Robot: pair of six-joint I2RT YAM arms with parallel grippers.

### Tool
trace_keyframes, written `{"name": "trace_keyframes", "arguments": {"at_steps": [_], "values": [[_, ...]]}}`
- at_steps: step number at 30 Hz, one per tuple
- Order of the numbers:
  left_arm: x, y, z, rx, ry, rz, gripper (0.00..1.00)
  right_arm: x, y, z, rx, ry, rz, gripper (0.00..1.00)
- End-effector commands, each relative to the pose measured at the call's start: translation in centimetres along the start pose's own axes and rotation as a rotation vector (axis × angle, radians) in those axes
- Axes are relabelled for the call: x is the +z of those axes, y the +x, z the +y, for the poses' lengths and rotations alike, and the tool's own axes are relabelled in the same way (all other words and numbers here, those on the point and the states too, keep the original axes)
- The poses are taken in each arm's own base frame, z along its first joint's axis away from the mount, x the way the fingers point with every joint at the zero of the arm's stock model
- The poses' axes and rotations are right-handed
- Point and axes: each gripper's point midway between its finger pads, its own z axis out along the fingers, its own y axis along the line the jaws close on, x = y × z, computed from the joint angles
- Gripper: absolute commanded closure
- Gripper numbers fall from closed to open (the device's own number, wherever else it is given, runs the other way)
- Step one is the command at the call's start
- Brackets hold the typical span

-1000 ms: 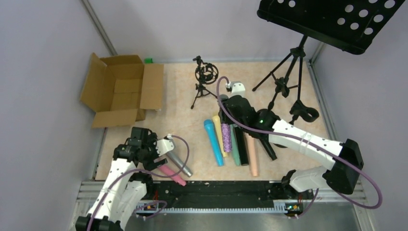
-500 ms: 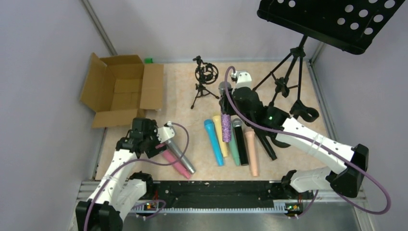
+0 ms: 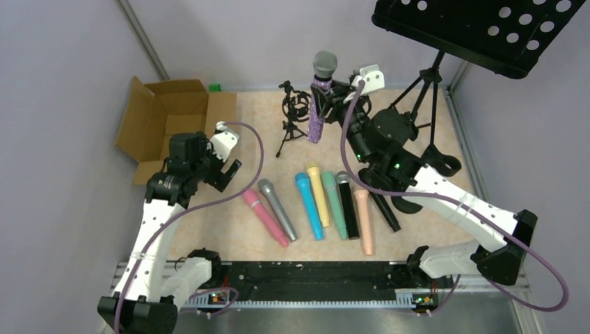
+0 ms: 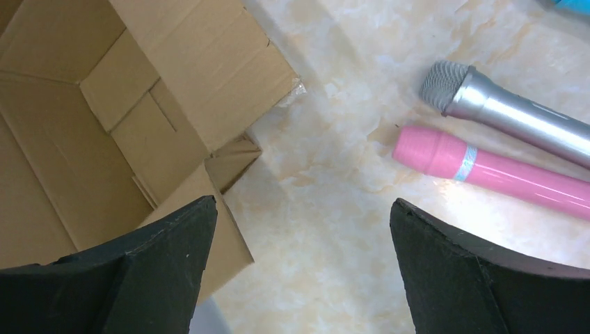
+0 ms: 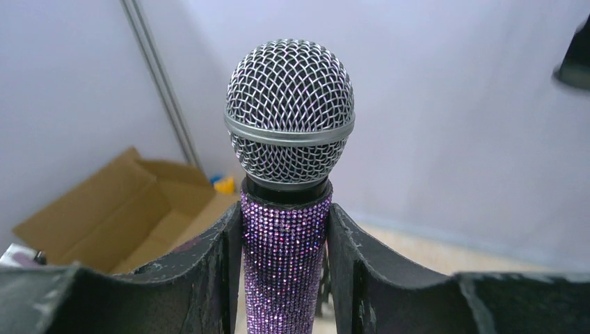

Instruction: Attach the microphones to the stand

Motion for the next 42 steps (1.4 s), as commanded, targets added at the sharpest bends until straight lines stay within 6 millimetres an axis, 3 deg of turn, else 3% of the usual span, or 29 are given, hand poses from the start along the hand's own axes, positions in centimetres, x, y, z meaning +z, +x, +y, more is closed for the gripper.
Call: {"name": "trace_keyframes", "arguments": {"at_steps": [1, 7, 13, 25, 42], "values": [[-2.7, -0.9, -0.4, -0.122, -0.017, -0.037, 0.01, -0.1, -11.3, 1.4, -0.053, -0.061, -0.487, 1.0], [-3.5, -0.4, -0.2, -0.175, -0.039, 0.006, 0.01, 0.7, -12.8, 2.4, -0.166, -0.039, -0.698, 1.0], [-3.1, 0.3, -0.2, -0.207, -0.042, 0.061, 0.01, 1.6, -12.3, 2.8, -0.183, -0.033, -0.751, 1.0], [-3.5, -0.7, 0.2, -0.241, -0.039, 0.056, 0.01, 3.6, -9.0, 2.0, -0.185, -0.022, -0.722, 1.0], [-3.0, -0.3, 0.5, -0.235, -0.057, 0.074, 0.01, 4.9, -4.6, 2.3, -0.184, -0.044, -0.64, 1.0]]}}
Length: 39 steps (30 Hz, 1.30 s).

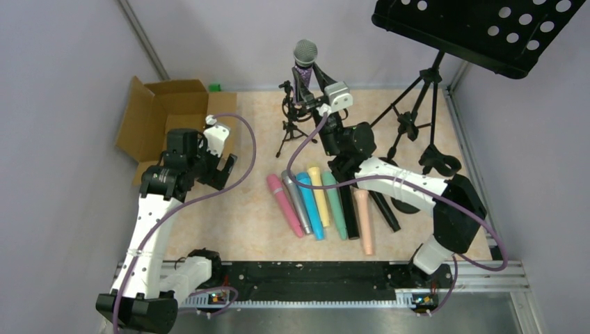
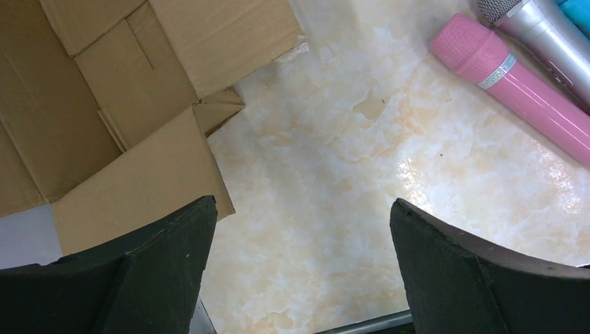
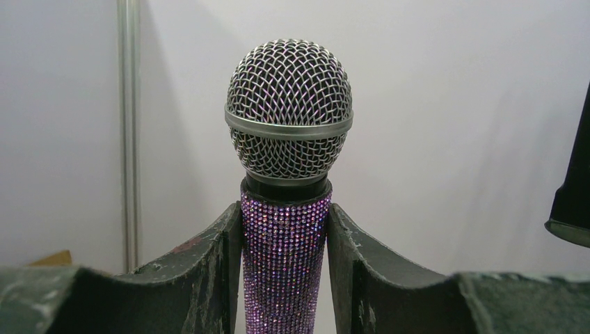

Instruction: Attach the microphones to the stand

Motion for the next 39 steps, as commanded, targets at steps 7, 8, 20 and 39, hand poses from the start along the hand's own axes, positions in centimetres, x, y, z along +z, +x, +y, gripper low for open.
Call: {"name": "trace_keyframes", "arguments": {"at_steps": [7, 8, 20, 39], "values": [[-0.4, -0.9, 0.4, -0.018, -0.024, -0.035, 0.01, 0.2, -1.7, -0.6, 0.042, 0.02, -0.072, 1.0], [-0.4, -0.9, 0.4, -0.018, -0.025, -0.034, 0.01, 0.3, -1.5, -0.6, 0.042, 0.023, -0.07, 1.0], [-0.5, -1.0, 0.6, -0.013, -0.035, -0.037, 0.01, -0.1, 0.1, -0.7, 0.043, 0.028, -0.037, 1.0], [0.0, -0.6, 0.5, -0.01, -0.033, -0.032, 0.01, 1.1, 2.2, -2.2, 0.075, 0.056, -0.026, 1.0]]}}
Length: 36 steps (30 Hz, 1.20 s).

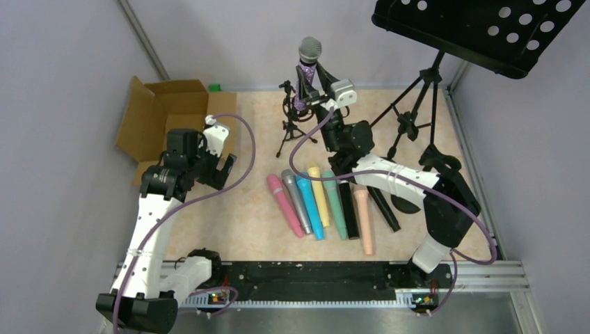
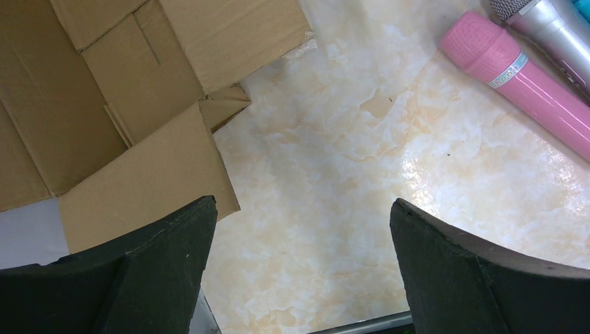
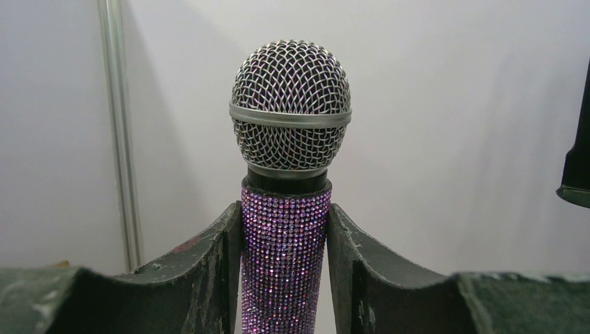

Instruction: Attach the microphones to the stand

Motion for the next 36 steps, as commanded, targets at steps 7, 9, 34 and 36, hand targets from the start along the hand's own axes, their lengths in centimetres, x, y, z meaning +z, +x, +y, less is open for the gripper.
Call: {"name": "trace_keyframes", "arguments": {"at_steps": [7, 9, 34, 36], "values": [[0.2, -0.8, 0.2, -0.005, -0.013, -0.04, 0.01, 1.8, -1.4, -0.3, 0.026, 0.009, -0.06, 1.0], [0.3, -0.9, 0.2, -0.005, -0.013, -0.039, 0.01, 1.9, -1.4, -0.3, 0.023, 0.009, -0.062, 1.0], [0.8, -0.2, 0.8, -0.005, -0.052, -0.021, 0.01, 2.0, -2.2, 0.5, -0.027, -0.034, -0.138, 1.0], [0.9, -0.1, 0.7, -0.009, -0.051, -0.018, 0.01, 1.7, -1.9, 0.3, -0.023, -0.021, -0.143, 1.0]]}}
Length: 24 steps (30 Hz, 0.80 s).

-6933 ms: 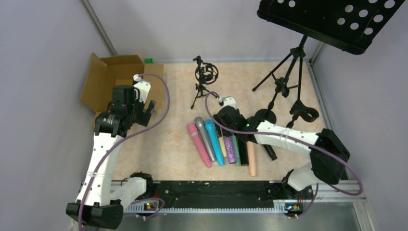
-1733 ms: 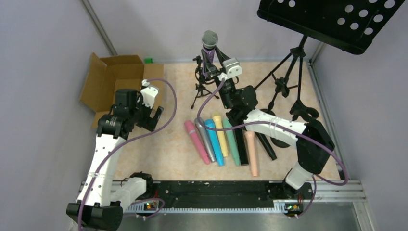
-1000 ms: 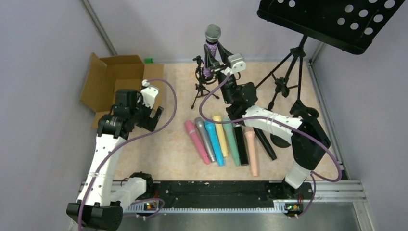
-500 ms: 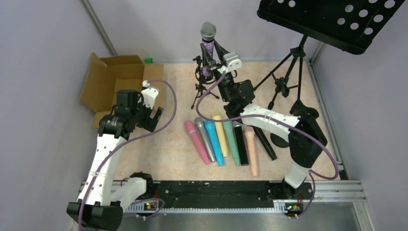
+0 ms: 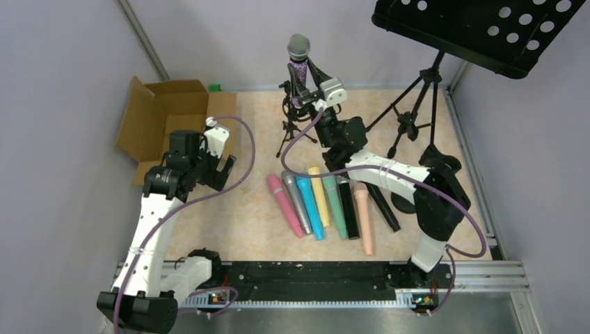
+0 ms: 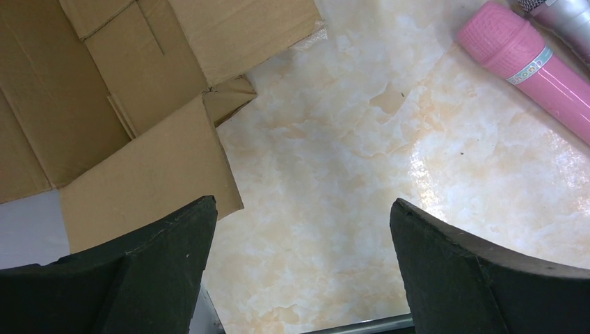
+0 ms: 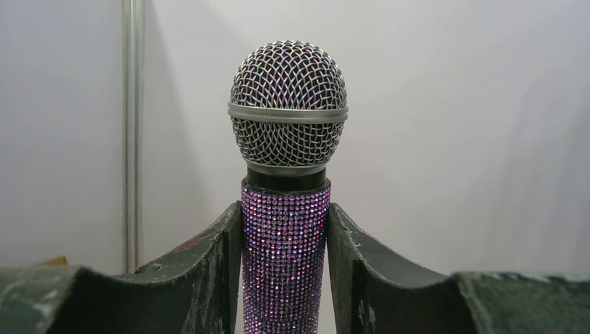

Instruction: Attach the microphones to the stand

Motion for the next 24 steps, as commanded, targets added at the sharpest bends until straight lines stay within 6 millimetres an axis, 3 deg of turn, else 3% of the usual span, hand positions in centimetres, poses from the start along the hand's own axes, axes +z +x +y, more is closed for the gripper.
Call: {"name": "trace_keyframes", "arguments": {"at_steps": [1, 11, 24], "values": [[0.1, -1.0, 0.4, -0.012, -0.023, -0.044, 0.01, 0.2, -2.2, -1.3, 0.009, 0.046, -0.101, 1.0], [0.0, -0.9, 0.5, -0.007, -0.032, -0.044, 0.01, -1.3, -1.0, -1.6, 0.003, 0.055, -0.05, 1.0], [-0.1, -0.9, 0.6, -0.011, -0.035, -0.047, 0.01, -4.1, 3.2, -2.0, -0.105, 0.119, 0.055, 1.0]]}}
